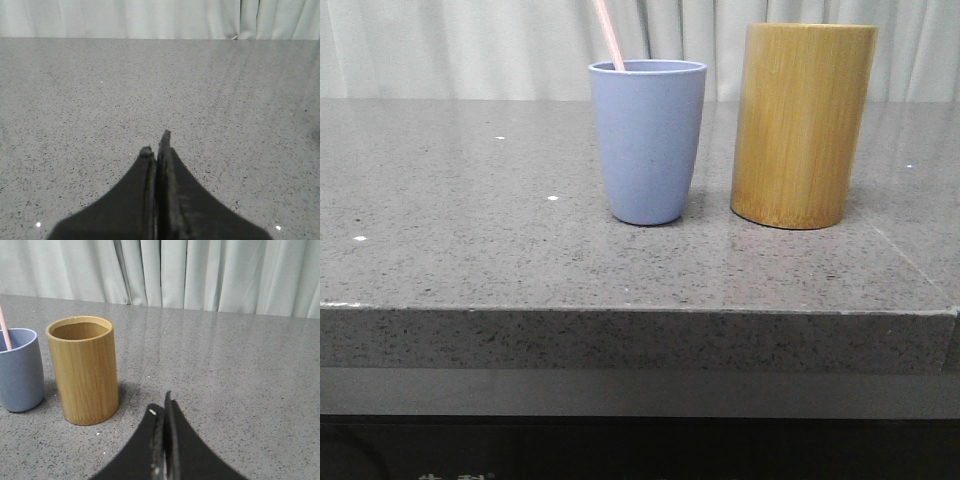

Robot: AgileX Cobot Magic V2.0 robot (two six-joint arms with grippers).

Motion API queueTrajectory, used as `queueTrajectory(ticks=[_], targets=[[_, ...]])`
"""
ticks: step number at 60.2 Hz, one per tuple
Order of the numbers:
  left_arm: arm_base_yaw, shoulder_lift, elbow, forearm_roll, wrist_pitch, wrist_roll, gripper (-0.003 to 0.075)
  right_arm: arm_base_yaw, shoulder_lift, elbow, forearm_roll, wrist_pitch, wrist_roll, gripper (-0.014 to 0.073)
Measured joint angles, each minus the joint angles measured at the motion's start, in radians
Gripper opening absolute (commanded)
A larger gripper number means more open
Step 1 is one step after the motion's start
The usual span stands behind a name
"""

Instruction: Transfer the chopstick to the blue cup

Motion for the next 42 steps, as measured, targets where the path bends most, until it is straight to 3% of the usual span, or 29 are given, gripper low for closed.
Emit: queueTrajectory(ticks=[17, 29, 42], targets=[[0.0, -0.15, 0.125, 0.0, -0.004, -0.002, -0.0019, 0.0, 0.0, 0.0, 0.0, 0.0, 0.0, -0.0088], [0.0, -0.322, 0.268, 0.027, -0.006, -0.099, -0.0019, 0.0, 0.0, 0.002, 0.0, 0.0, 0.0, -0.0088], [0.026, -0.335, 0.369, 0.041, -0.07, -0.149, -0.0019, 0.0, 0.0, 0.002, 0.0, 0.0, 0.001, -0.0088]])
